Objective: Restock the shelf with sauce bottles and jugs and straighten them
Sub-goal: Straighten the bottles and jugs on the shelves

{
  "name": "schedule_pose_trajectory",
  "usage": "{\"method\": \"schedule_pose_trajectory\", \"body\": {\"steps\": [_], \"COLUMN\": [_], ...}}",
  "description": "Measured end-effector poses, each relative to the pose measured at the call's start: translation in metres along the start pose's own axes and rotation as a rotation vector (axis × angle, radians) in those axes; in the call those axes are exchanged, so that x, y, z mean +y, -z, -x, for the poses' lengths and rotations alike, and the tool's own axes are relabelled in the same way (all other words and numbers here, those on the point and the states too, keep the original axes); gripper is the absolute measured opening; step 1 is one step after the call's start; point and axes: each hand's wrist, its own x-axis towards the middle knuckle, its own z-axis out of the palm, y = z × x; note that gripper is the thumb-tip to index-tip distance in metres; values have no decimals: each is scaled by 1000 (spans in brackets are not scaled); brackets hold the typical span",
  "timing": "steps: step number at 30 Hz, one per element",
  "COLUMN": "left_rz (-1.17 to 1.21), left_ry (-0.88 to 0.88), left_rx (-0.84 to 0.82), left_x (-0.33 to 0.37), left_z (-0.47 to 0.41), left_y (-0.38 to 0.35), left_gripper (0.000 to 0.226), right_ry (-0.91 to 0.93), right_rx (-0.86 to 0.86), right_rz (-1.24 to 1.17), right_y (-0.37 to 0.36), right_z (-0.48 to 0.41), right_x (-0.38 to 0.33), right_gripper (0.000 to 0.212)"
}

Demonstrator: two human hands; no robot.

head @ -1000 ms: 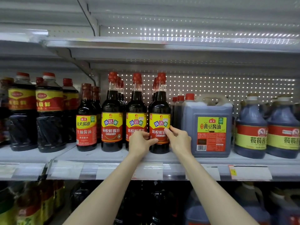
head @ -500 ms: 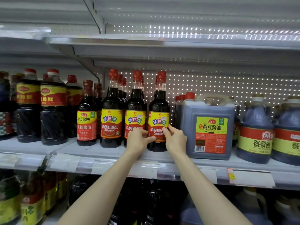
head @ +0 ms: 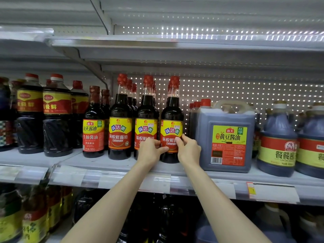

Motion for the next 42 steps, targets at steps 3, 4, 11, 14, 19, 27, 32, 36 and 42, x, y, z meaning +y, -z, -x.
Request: {"method": "schedule_pose_trajectory", "body": {"steps": [3,4,11,14,19,27,32,36,42], "left_rz": [-1,0,-12,-27,-43,-76,-91,-92,-95], "left_ry": [0,1,-1,-15,-24,-24,-16,-14,-21], "left_rx": [-7,-11,-21,-16,-20,-8,-14,-19,-23], "left_x": [0,0,-1,-1,-1,0,0,1,0], "left_z": [-1,-1,-2,-3,-2,-1,0,1,1], "left_y": [0,0,-2,-2,-4,-4,-4,-5,-4], "left_gripper": [43,43,41,39,38,39,41,41,42], "right_ry": [-4,-5,-9,-14,-24,-20,-26,-20,-13], "right_rx": [1,1,3,13,7,3,1,-4,10], "right_rz": [-6,-10,-3,0,13,20,23,25,29], "right_y": [-1,-1,-2,-2,-2,0,0,1,0], "right_z": [1,1,1,1,1,3,4,5,6], "right_x": [-1,-1,-2,-3,-3,-6,-7,-7,-6], "right_gripper": [47,47,47,46,46,46,46,46,46]}}
